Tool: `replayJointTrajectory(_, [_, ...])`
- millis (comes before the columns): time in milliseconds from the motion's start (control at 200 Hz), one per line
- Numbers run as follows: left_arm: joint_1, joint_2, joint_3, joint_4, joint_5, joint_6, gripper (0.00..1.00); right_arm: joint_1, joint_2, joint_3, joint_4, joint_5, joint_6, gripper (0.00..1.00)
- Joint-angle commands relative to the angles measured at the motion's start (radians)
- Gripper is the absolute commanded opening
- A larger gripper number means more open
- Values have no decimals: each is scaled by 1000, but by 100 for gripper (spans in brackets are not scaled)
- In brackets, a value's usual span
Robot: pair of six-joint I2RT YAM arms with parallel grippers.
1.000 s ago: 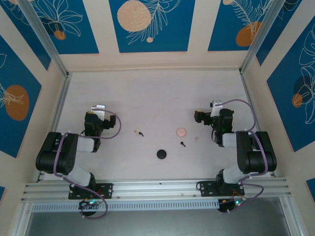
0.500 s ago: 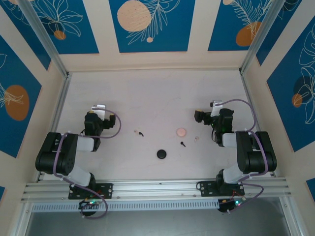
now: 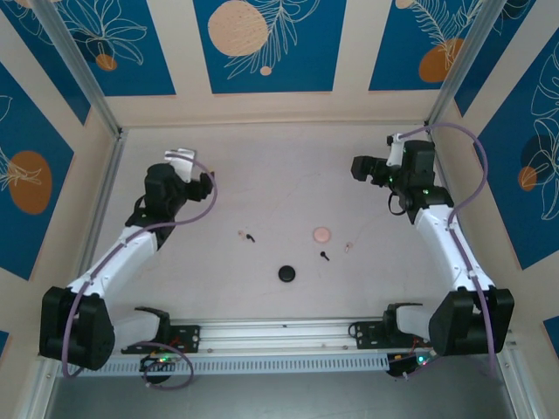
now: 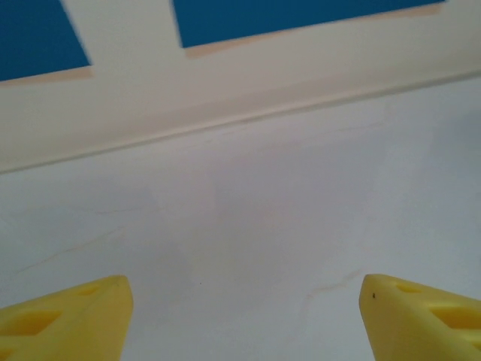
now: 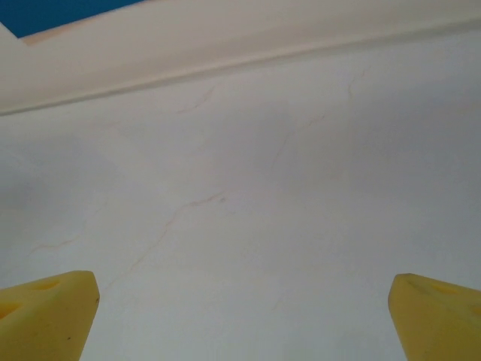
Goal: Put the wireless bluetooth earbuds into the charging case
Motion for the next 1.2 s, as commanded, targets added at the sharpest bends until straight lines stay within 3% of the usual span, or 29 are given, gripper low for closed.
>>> replayJointTrajectory(0, [-53,37,95,-333,26,-57,78,43,18,72,-437,-2,111,99])
replayJointTrajectory(85, [-79,92,155,-456,69,-104,75,106,34,105,-538,2,139,100])
replayJointTrajectory(175, [-101,135,178,-532,117,-161,73,178,57,124,-603,24,198,94])
replayJointTrajectory(320, [-110,165,164,-557,177,-247,72,254,125,135,-656,-9,279,82])
replayJointTrajectory(480, [-110,175,147,-556,166,-267,71,332,244,132,-647,-38,348,70])
replayJointTrajectory(740, [-110,200,150,-571,154,-264,71,395,467,225,-629,-6,358,68])
replayJointTrajectory(1195, [-110,246,176,-583,139,-257,71,394,731,349,-657,31,320,70])
